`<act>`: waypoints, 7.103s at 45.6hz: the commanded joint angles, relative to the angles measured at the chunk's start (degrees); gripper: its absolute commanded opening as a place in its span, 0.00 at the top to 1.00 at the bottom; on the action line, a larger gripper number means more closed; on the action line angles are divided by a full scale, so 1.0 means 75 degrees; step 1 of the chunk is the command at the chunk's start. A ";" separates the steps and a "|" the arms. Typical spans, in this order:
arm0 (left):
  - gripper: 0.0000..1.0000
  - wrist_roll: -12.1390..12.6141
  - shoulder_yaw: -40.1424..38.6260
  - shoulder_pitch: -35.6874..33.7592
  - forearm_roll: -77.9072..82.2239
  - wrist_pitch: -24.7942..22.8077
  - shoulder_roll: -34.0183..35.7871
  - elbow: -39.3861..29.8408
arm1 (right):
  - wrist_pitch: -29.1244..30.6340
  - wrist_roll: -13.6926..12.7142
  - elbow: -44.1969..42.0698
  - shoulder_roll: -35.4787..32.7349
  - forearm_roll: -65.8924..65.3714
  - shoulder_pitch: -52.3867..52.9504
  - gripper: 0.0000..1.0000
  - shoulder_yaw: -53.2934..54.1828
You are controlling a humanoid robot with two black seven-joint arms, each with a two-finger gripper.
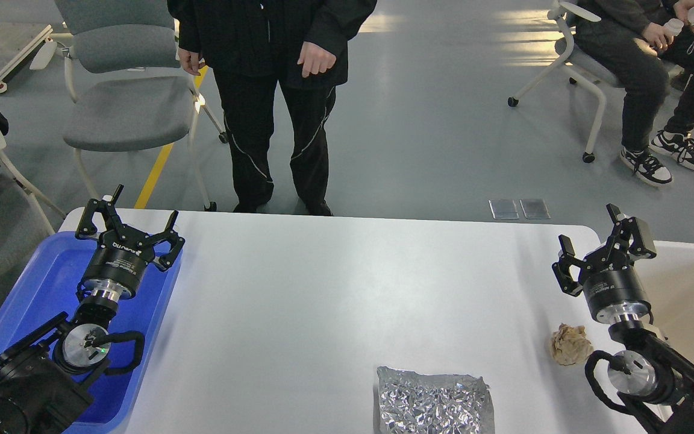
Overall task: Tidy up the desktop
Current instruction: 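Raise the right gripper and swing it outward beside the table, then lower the right gripper toward the silver foil bag on the table, then close the right gripper on the edge of the silver foil bag, then lift the foil bag with the right gripper toward the white bin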
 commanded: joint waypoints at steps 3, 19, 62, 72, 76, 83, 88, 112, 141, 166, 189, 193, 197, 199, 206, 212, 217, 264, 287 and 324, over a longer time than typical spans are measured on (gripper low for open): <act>0.00 0.0012 0.0000 0.0000 0.0009 0.0012 0.0000 -0.0001 | -0.0017 0.0000 0.0003 -0.0032 0.0000 -0.0025 0.00 0.0008; 0.00 0.0000 0.0000 0.0000 -0.0003 0.0012 0.0000 -0.0001 | 0.0065 -0.0012 -0.0044 -0.0032 0.0000 0.0115 0.00 -0.0004; 0.00 0.0000 0.0000 0.0000 0.0009 0.0012 0.0000 -0.0001 | 0.0734 -0.0890 0.1327 -0.0805 0.0246 -0.0658 0.00 -0.0179; 0.00 0.0000 0.0000 0.0000 0.0009 -0.0012 0.0000 -0.0001 | 0.0967 -0.1277 0.1515 -0.1706 0.0270 -0.0588 0.00 -0.0472; 0.00 0.0000 0.0000 -0.0012 0.0009 -0.0012 0.0000 -0.0001 | 0.1178 -0.1254 0.1725 -0.2140 0.0258 -0.0518 0.00 -0.0531; 0.00 0.0000 0.0012 0.0000 0.0009 -0.0024 0.0000 -0.0001 | 0.1413 -0.1826 0.1855 -0.2995 0.0059 0.0149 0.00 -0.0881; 0.00 0.0000 0.0012 0.0000 0.0009 -0.0024 0.0000 -0.0001 | 0.1577 -0.2939 0.1972 -0.3652 -0.0175 0.0829 0.00 -0.1538; 0.00 0.0000 0.0012 0.0000 0.0020 -0.0035 0.0000 -0.0001 | 0.3839 -0.3656 0.4433 -0.4802 -0.4874 0.2177 0.00 -0.2113; 0.00 0.0000 0.0012 0.0000 0.0020 -0.0035 0.0000 -0.0001 | 0.3839 -0.3598 0.4374 -0.3630 -0.7312 0.5212 0.00 -0.7396; 0.00 0.0000 0.0012 0.0000 0.0020 -0.0035 0.0000 -0.0001 | 0.2351 -0.3621 0.4269 -0.3665 -0.7863 0.2284 0.00 -0.6215; 0.00 0.0000 0.0012 0.0000 0.0020 -0.0035 0.0000 -0.0001 | 0.1190 -0.3668 0.4234 -0.3348 -0.7887 0.0877 0.00 -0.5512; 0.00 0.0000 0.0012 0.0000 0.0020 -0.0035 0.0000 -0.0001 | 0.1190 -0.3692 0.4152 -0.3173 -0.7898 0.0854 0.00 -0.5512; 0.00 0.0000 0.0012 0.0000 0.0020 -0.0035 0.0000 -0.0001 | 0.1190 -0.3692 0.4128 -0.3149 -0.8050 0.0842 0.00 -0.5593; 0.00 0.0000 0.0012 0.0000 0.0020 -0.0035 0.0000 -0.0001 | 0.1190 -0.3692 0.4093 -0.3126 -0.8167 0.0842 0.00 -0.5605; 0.00 0.0000 0.0012 0.0000 0.0020 -0.0035 0.0000 -0.0001 | 0.1190 -0.3692 0.4023 -0.3032 -0.8238 0.0748 0.00 -0.5629; 0.00 0.0000 0.0023 0.0000 0.0020 -0.0035 0.0000 -0.0001 | 0.1190 -0.3692 0.3637 -0.2763 -0.8507 0.0748 0.00 -0.5652; 0.00 0.0000 0.0023 0.0000 0.0020 -0.0035 0.0000 -0.0001 | 0.1179 -0.3680 0.3331 -0.2552 -0.8695 0.0772 0.09 -0.5640; 0.00 0.0000 0.0012 0.0000 0.0032 -0.0047 0.0000 -0.0001 | 0.1296 -0.3692 0.3905 -0.3722 -0.8684 0.1650 1.00 -0.5675; 0.00 0.0000 0.0023 0.0000 0.0032 -0.0047 0.0000 -0.0001 | 0.2187 -0.3563 0.4854 -0.5633 -0.8578 0.3068 1.00 -0.5781; 0.00 0.0000 0.0023 0.0000 0.0032 -0.0035 0.0000 -0.0001 | 0.2350 -0.3258 0.5687 -0.7344 -0.8437 0.4252 1.00 -0.5430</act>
